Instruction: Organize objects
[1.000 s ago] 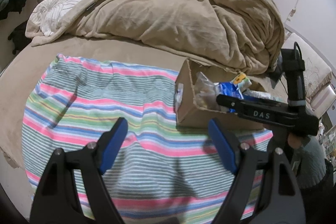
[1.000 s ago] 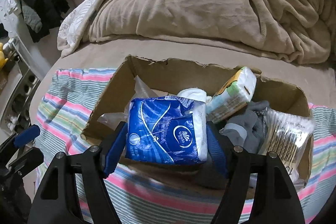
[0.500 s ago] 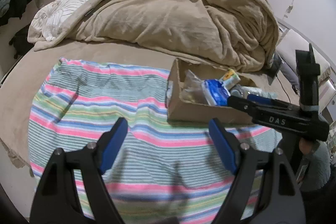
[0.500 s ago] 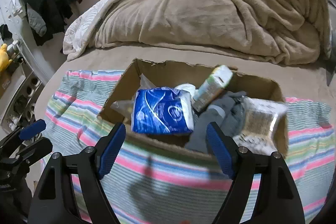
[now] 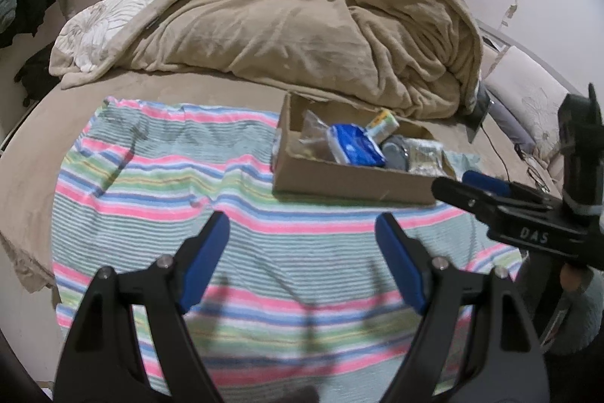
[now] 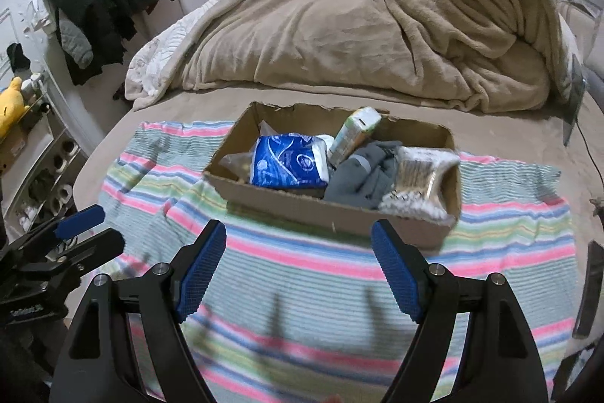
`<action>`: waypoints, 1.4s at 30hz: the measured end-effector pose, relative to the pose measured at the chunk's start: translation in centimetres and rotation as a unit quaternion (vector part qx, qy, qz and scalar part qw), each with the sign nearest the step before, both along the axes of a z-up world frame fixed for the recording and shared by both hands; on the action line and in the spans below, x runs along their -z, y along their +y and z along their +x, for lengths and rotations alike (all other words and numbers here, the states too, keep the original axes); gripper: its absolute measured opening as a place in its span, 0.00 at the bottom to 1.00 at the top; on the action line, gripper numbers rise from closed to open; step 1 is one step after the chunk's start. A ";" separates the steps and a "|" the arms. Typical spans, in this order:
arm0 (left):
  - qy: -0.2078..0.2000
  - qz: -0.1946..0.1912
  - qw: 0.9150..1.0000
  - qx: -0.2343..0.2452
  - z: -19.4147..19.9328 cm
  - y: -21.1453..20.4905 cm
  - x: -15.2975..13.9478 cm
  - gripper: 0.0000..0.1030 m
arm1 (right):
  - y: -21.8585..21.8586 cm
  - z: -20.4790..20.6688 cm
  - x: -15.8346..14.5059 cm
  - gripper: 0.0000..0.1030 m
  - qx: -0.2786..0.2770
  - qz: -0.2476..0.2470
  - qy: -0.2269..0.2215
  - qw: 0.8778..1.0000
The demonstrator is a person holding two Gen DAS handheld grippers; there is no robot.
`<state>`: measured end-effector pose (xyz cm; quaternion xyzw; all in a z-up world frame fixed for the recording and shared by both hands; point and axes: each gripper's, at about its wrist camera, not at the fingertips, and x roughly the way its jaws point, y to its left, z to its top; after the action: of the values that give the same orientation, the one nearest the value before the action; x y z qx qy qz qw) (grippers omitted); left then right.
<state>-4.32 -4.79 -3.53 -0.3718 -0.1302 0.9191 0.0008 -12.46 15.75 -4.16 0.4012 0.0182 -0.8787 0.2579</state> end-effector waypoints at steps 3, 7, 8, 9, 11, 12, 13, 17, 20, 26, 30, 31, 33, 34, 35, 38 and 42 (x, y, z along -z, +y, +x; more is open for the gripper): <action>-0.001 -0.004 1.000 0.007 0.7 1.0 -0.2 0.79 | 0.7 1.2 -0.6 0.80 0.001 -0.001 0.006 1.000; -0.002 -0.008 1.000 0.012 1.6 2.1 -0.7 0.79 | 1.6 2.7 -1.4 0.80 0.004 -0.002 0.015 1.000; -0.001 -0.010 1.000 0.012 1.9 2.3 -0.9 0.79 | 1.9 3.1 -1.5 0.80 0.004 -0.002 0.016 1.000; -0.001 -0.011 1.000 0.010 2.1 2.5 -1.0 0.79 | 2.0 3.4 -1.7 0.80 0.004 -0.002 0.018 1.000; -0.002 -0.012 1.000 0.007 2.7 2.8 -1.2 0.79 | 2.3 4.2 -2.0 0.80 0.004 -0.001 0.021 1.000; -0.002 -0.011 1.000 0.007 3.0 2.9 -1.3 0.79 | 2.6 4.7 -2.2 0.80 0.005 -0.002 0.023 1.000; -0.002 -0.011 1.000 0.009 3.2 3.0 -1.5 0.79 | 2.7 4.9 -2.4 0.80 0.004 -0.003 0.024 1.000; 0.001 -0.017 1.000 0.014 4.5 3.8 -2.0 0.89 | 3.6 6.5 -3.2 0.80 0.009 -0.005 0.031 0.999; 0.006 -0.017 1.000 0.019 5.6 4.4 -2.5 0.90 | 4.1 7.6 -3.6 0.80 0.012 -0.005 0.036 0.999; 0.010 -0.030 0.999 0.019 6.5 5.2 -3.3 0.91 | 4.6 9.1 -4.2 0.80 0.012 -0.007 0.040 0.999; 0.011 -0.037 0.999 0.022 6.9 5.6 -3.7 0.92 | 4.8 9.6 -4.4 0.80 0.014 -0.010 0.042 0.999; 0.012 -0.037 0.999 0.023 6.9 5.6 -3.8 0.92 | 4.9 9.7 -4.5 0.80 0.014 -0.010 0.042 0.999; 0.016 -0.038 0.999 0.024 7.1 5.7 -3.9 0.92 | 4.9 9.7 -4.6 0.80 0.016 -0.010 0.043 0.999; 0.017 -0.038 0.999 0.025 7.1 5.7 -4.0 0.92 | 5.0 9.7 -4.6 0.80 0.017 -0.011 0.043 0.999; 0.019 -0.039 0.999 0.026 7.1 5.7 -4.1 0.92 | 5.0 9.8 -4.6 0.80 0.018 -0.010 0.043 0.999; 0.023 -0.046 0.998 0.024 7.1 5.8 -4.2 0.92 | 5.1 9.7 -4.5 0.80 0.021 -0.009 0.041 0.999; 0.025 -0.045 0.998 0.024 7.0 5.8 -4.2 0.92 | 5.2 9.5 -4.4 0.80 0.023 -0.009 0.039 0.999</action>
<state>2.69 0.99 0.65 -0.3512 -0.0801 0.9328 0.0097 -2.92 20.98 0.22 0.3645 0.0112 -0.8997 0.2400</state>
